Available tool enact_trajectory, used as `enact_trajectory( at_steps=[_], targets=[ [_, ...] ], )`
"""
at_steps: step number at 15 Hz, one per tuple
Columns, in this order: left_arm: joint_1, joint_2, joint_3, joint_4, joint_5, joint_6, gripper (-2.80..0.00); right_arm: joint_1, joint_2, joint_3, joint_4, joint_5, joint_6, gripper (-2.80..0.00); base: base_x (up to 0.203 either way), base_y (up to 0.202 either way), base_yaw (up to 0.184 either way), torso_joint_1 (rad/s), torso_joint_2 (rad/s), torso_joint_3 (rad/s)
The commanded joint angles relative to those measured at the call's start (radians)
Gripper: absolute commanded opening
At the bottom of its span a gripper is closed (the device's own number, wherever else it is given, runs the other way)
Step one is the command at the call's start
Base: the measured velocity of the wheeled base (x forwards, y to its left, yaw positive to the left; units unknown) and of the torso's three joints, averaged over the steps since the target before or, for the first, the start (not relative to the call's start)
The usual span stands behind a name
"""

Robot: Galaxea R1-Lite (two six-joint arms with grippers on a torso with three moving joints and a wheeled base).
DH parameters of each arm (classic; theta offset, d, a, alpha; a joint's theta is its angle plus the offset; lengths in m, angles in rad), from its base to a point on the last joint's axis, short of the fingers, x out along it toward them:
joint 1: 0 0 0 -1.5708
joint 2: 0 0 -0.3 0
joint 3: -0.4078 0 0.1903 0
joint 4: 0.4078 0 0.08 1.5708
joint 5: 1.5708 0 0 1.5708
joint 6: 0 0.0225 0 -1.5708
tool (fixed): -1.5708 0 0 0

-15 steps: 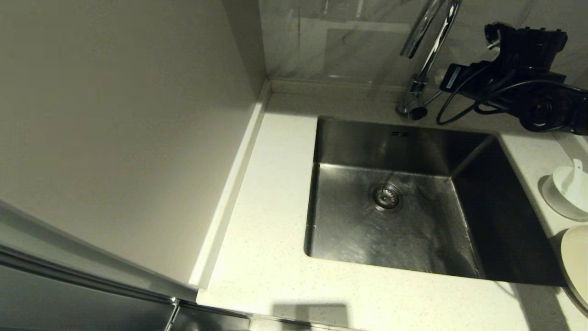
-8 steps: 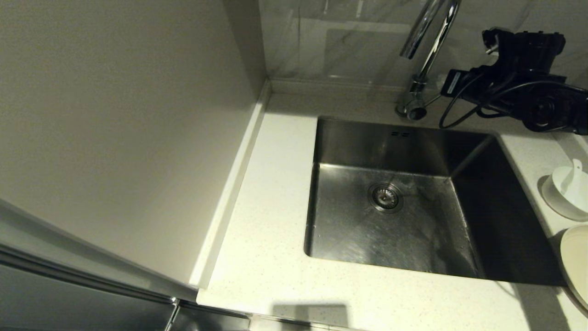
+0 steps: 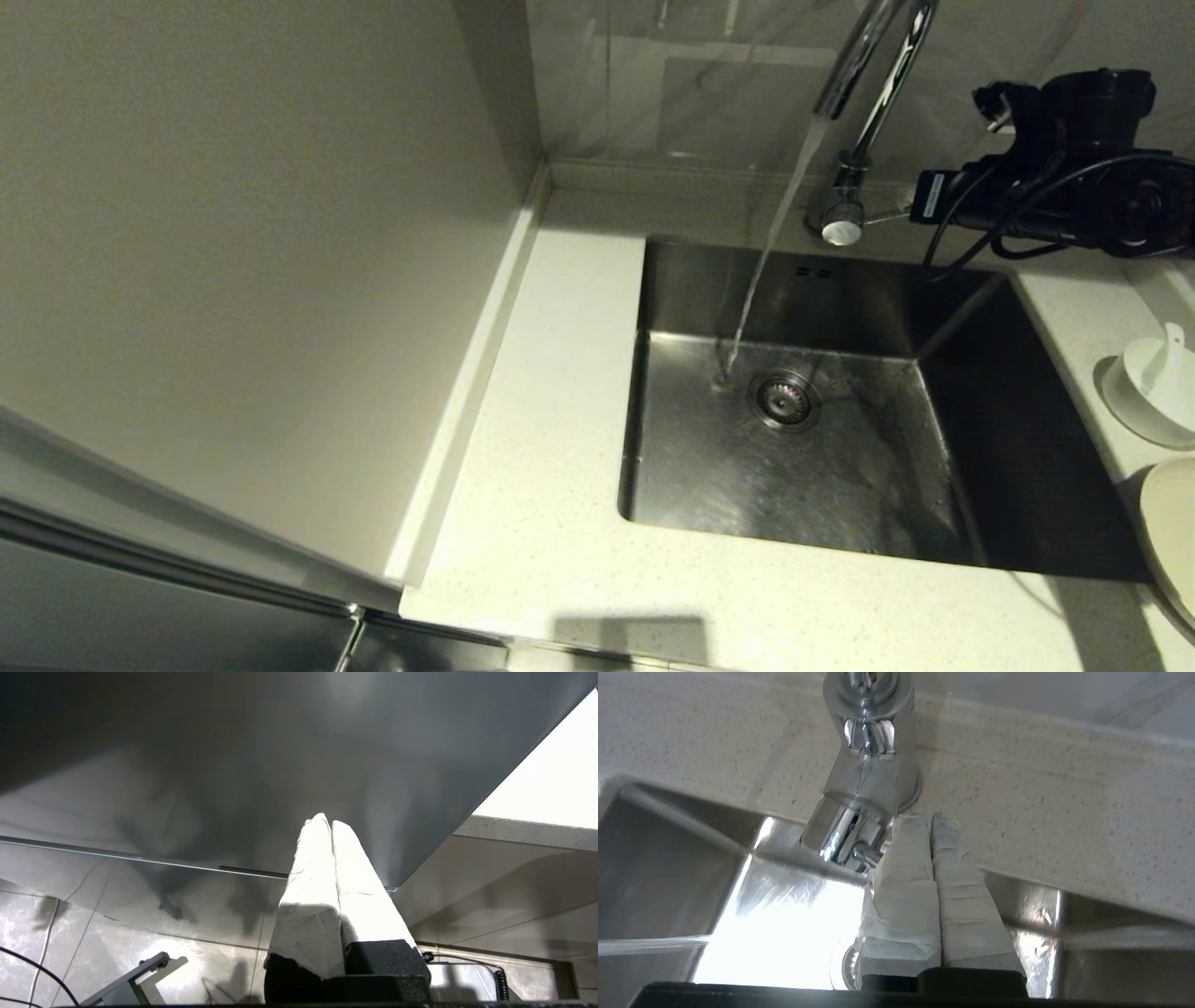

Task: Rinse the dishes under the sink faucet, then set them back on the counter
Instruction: Turn on the faucet

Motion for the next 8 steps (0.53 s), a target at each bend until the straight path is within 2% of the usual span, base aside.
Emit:
enact_trajectory(
  at_steps=[1, 4, 8],
  targets=[
    [0.0, -0.003, 0.0, 0.0, 0.001, -0.001, -2.8, -0.001, -0.01, 0.001, 0.008, -0.001, 0.0, -2.8, 0.0, 0.0, 0.0, 0.0, 0.0, 0.0],
    [0.0, -0.003, 0.0, 0.0, 0.001, -0.001, -2.8, -0.001, -0.014, 0.001, -0.008, -0.002, 0.0, -2.8, 0.0, 0.0, 0.0, 0.0, 0.0, 0.0],
    [0.0, -0.003, 0.0, 0.0, 0.001, -0.001, -2.8, -0.007, -0.052, -0.001, -0.101, -0.003, 0.039, -2.8, 0.0, 0.0, 0.0, 0.0, 0.0, 0.0]
  ],
)
